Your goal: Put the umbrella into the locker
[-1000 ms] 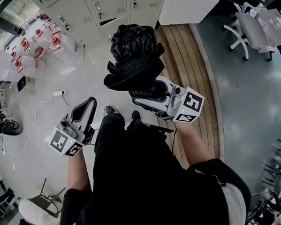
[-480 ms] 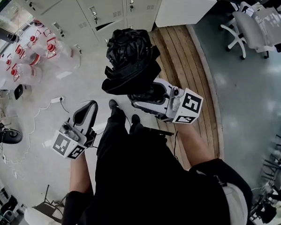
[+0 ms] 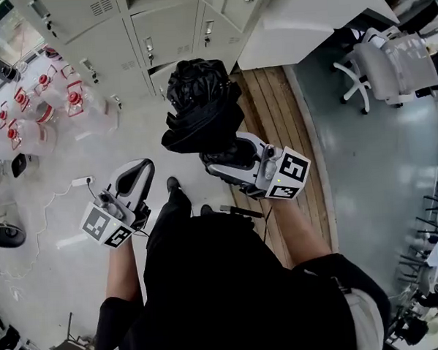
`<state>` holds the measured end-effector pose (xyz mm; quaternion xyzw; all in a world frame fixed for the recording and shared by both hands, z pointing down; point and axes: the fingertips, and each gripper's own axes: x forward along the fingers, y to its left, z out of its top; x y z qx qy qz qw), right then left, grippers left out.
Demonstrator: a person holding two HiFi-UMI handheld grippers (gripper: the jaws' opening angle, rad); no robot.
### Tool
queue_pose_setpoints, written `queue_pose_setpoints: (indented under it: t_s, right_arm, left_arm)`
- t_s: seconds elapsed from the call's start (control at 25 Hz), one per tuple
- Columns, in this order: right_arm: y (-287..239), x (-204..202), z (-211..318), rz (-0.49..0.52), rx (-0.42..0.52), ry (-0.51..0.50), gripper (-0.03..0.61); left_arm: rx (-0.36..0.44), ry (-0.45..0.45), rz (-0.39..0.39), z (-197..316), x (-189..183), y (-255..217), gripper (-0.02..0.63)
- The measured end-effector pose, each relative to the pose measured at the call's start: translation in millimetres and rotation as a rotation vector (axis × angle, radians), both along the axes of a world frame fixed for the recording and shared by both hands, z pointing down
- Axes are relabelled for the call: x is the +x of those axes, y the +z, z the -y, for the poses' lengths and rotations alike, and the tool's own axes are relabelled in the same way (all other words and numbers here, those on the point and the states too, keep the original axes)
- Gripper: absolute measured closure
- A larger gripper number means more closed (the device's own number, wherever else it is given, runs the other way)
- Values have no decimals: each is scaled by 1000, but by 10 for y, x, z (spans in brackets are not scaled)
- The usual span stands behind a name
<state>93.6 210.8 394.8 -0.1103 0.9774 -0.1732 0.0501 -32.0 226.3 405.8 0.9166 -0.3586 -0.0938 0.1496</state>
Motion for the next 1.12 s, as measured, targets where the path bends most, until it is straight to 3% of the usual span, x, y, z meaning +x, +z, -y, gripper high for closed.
queue_pose_setpoints:
  t_s: [0.28,0.52,0.88,1.12]
  right_arm:
    - [-131,-367,613,-25,4,45,325]
    - [-177,-655,994,-64,18,102,325]
    - [-80,-693,1325,-101,-17,171,325]
    - [2,-697,1706,-73,-19,168,325]
  left_arm:
    - [53,17,-60,659,-431,-169,595]
    - [47,60,-88,1101,-717,-146,595]
    - [33,129,-112,1543,-684,-81,595]
    - [30,128,-92,1839,-661,-20,595]
